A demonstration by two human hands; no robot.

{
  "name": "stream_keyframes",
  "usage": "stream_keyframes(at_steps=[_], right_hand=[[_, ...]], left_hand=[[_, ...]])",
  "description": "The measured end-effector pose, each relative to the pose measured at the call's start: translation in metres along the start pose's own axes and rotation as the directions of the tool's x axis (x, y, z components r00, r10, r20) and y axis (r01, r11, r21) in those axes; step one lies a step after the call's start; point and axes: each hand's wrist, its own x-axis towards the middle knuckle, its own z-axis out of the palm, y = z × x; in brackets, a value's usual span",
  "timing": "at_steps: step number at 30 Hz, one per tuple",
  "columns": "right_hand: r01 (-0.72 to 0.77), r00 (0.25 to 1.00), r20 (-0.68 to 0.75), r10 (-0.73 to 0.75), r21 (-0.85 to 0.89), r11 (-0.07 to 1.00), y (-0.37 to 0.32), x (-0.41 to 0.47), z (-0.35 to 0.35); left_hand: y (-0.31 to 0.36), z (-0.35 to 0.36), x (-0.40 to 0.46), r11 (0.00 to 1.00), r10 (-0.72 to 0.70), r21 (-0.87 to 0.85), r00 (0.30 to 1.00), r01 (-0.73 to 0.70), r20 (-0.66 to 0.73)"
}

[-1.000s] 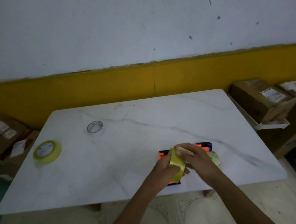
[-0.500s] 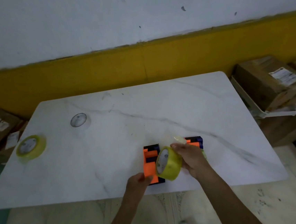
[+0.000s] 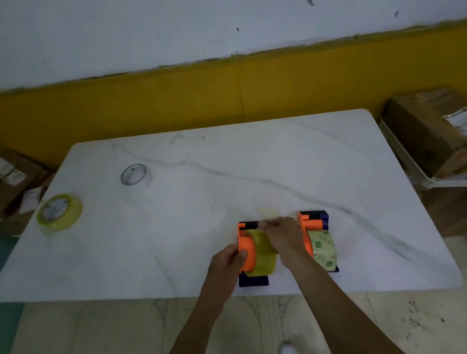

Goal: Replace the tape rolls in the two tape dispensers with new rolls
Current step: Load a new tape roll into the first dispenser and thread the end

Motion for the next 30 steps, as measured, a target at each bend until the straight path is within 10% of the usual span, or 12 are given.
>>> stream_keyframes(at_steps=[12, 22, 30], right_hand=[[-0.207, 0.976, 0.128, 0.178, 0.261, 0.943, -0.004, -0.004, 0.030], [0.195, 0.976, 0.089, -0.198, 0.036, 0.980, -0.023, 0.012, 0.013], [0.143, 0.953, 0.222, -0.206, 0.271, 0.952, -0.081, 0.049, -0.002]], left_hand=[[0.000, 0.007, -0.002, 0.996, -0.035, 0.083, 0.996, 0.028, 0.085], [-0.012, 0.005, -0.001, 0.989, -0.069, 0.134, 0.996, 0.060, 0.063], [-0.022, 0.012, -0.004, 0.985, -0.173, 0.013, 0.984, 0.173, 0.044]])
